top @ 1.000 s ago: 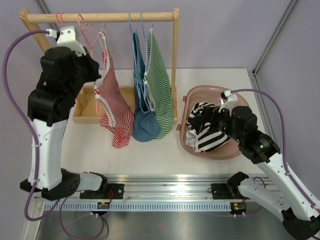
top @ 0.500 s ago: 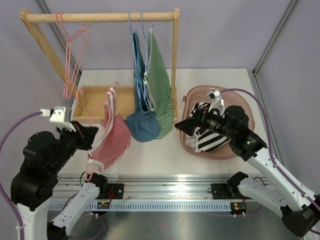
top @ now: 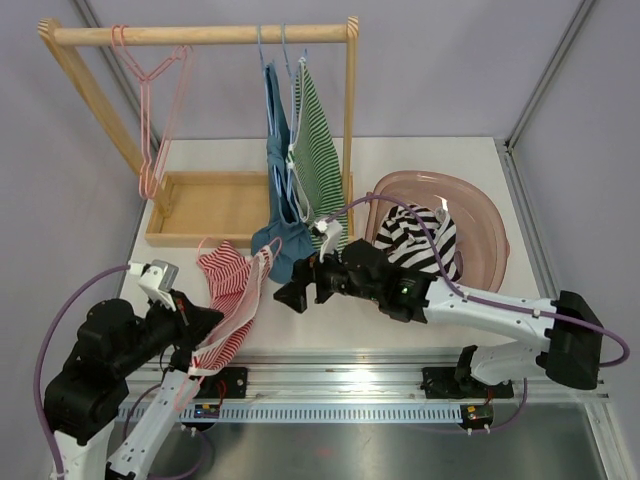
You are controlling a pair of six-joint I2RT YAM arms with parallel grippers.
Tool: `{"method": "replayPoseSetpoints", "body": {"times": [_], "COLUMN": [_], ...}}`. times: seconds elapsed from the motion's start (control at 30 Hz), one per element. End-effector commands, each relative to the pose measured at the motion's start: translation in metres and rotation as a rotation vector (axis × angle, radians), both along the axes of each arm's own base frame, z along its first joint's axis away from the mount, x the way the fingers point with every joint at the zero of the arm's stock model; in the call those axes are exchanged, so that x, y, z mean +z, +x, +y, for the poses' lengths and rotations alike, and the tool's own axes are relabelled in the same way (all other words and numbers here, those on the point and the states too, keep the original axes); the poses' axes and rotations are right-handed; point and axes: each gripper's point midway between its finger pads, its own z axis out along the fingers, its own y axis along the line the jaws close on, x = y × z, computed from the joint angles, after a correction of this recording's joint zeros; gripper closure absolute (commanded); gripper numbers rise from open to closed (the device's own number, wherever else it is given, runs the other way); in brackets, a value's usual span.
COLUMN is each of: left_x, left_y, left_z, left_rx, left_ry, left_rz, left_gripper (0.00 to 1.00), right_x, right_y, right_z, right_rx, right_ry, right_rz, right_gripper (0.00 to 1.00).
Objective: Remove the tank top from the hanger
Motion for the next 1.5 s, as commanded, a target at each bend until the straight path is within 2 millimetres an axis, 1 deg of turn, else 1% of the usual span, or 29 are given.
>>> {"method": "replayPoseSetpoints", "body": {"times": [0.0, 0.07, 0.17, 0.2, 0.3, 0.4, 0.43, 0.47, 0.5, 0.53, 0.63, 0.67, 0.73, 0.77, 0.83, 0.87, 0.93, 0.97, 1.03, 1.07, 1.13, 1.17, 1.23, 1.3, 1.33, 1.37, 1.4, 1.43, 1.47], "left_x": [0.016, 0.018, 0.023, 0.024, 0.028, 0.030, 0.031, 0.032, 0.033, 0.033, 0.033, 0.033, 0.033, 0.033, 0.031, 0.031, 0.031, 0.032, 0.037, 0.041, 0.046, 0.050, 0.054, 0.062, 0.066, 0.074, 0.083, 0.091, 0.109], "left_y": [-0.009, -0.010, -0.012, -0.013, -0.018, -0.021, -0.021, -0.021, -0.021, -0.020, -0.019, -0.019, -0.019, -0.018, -0.018, -0.019, -0.021, -0.021, -0.024, -0.026, -0.033, -0.034, -0.037, -0.038, -0.038, -0.035, -0.035, -0.034, -0.030], "left_z": [-0.022, -0.022, -0.023, -0.024, -0.028, -0.031, -0.031, -0.031, -0.031, -0.030, -0.027, -0.027, -0.026, -0.025, -0.026, -0.027, -0.029, -0.030, -0.033, -0.035, -0.040, -0.041, -0.043, -0.045, -0.045, -0.046, -0.046, -0.046, -0.048], "left_rx": [-0.129, -0.139, -0.149, -0.159, -0.193, -0.212, -0.217, -0.220, -0.216, -0.213, -0.200, -0.201, -0.200, -0.199, -0.211, -0.218, -0.239, -0.248, -0.272, -0.283, -0.327, -0.341, -0.357, -0.378, -0.375, -0.374, -0.369, -0.368, -0.367], "left_ry": [-0.088, -0.091, -0.097, -0.103, -0.119, -0.130, -0.131, -0.133, -0.133, -0.128, -0.113, -0.107, -0.101, -0.096, -0.091, -0.090, -0.092, -0.095, -0.109, -0.118, -0.145, -0.154, -0.165, -0.175, -0.184, -0.193, -0.203, -0.214, -0.242], "left_rz": [-0.037, -0.045, -0.055, -0.057, -0.062, -0.065, -0.067, -0.068, -0.068, -0.067, -0.070, -0.073, -0.072, -0.075, -0.068, -0.067, -0.060, -0.066, -0.074, -0.082, -0.089, -0.104, -0.110, -0.134, -0.142, -0.170, -0.203, -0.235, -0.305], "left_gripper": [1.00, 1.00, 1.00, 1.00, 1.00, 1.00, 1.00, 1.00, 1.00, 1.00, 1.00, 1.00, 1.00, 1.00, 1.00, 1.00, 1.00, 1.00, 1.00, 1.00, 1.00, 1.00, 1.00, 1.00, 1.00, 1.00, 1.00, 1.00, 1.00], "right_x": [0.042, 0.041, 0.048, 0.047, 0.042, 0.037, 0.036, 0.034, 0.032, 0.031, 0.030, 0.030, 0.028, 0.030, 0.025, 0.030, 0.021, 0.022, 0.013, 0.009, -0.001, -0.001, 0.003, 0.011, 0.017, 0.033, 0.044, 0.057, 0.081], "right_y": [0.027, 0.028, 0.031, 0.032, 0.040, 0.045, 0.046, 0.050, 0.052, 0.055, 0.060, 0.063, 0.068, 0.074, 0.081, 0.089, 0.098, 0.110, 0.118, 0.128, 0.130, 0.128, 0.122, 0.117, 0.110, 0.103, 0.096, 0.080, 0.067], "right_z": [0.021, 0.028, 0.037, 0.038, 0.043, 0.047, 0.048, 0.046, 0.044, 0.042, 0.030, 0.023, 0.013, 0.003, -0.011, -0.022, -0.038, -0.047, -0.059, -0.069, -0.076, -0.077, -0.072, -0.075, -0.070, -0.069, -0.066, -0.056, -0.056], "right_rx": [-0.155, -0.161, -0.159, -0.160, -0.189, -0.197, -0.200, -0.220, -0.233, -0.246, -0.295, -0.324, -0.364, -0.409, -0.466, -0.525, -0.575, -0.610, -0.637, -0.669, -0.667, -0.655, -0.610, -0.596, -0.547, -0.515, -0.481, -0.389, -0.338], "right_ry": [0.089, 0.097, 0.121, 0.115, 0.092, 0.068, 0.061, 0.046, 0.031, 0.019, -0.008, -0.017, -0.043, -0.061, -0.125, -0.144, -0.222, -0.239, -0.288, -0.307, -0.332, -0.327, -0.293, -0.271, -0.247, -0.194, -0.151, -0.084, -0.004], "right_rz": [-0.141, -0.143, -0.149, -0.150, -0.164, -0.183, -0.186, -0.196, -0.199, -0.204, -0.219, -0.230, -0.239, -0.258, -0.271, -0.288, -0.286, -0.282, -0.267, -0.256, -0.234, -0.231, -0.223, -0.219, -0.212, -0.216, -0.211, -0.189, -0.194], "right_gripper": [0.02, 0.03, 0.11, 0.16, 0.23, 0.41, 0.54, 0.59, 0.65, 0.74, 0.90, 1.00, 1.00, 1.00, 1.00, 1.00, 1.00, 1.00, 1.00, 1.00, 1.00, 1.00, 1.00, 1.00, 1.00, 1.00, 1.00, 1.00, 1.00]}}
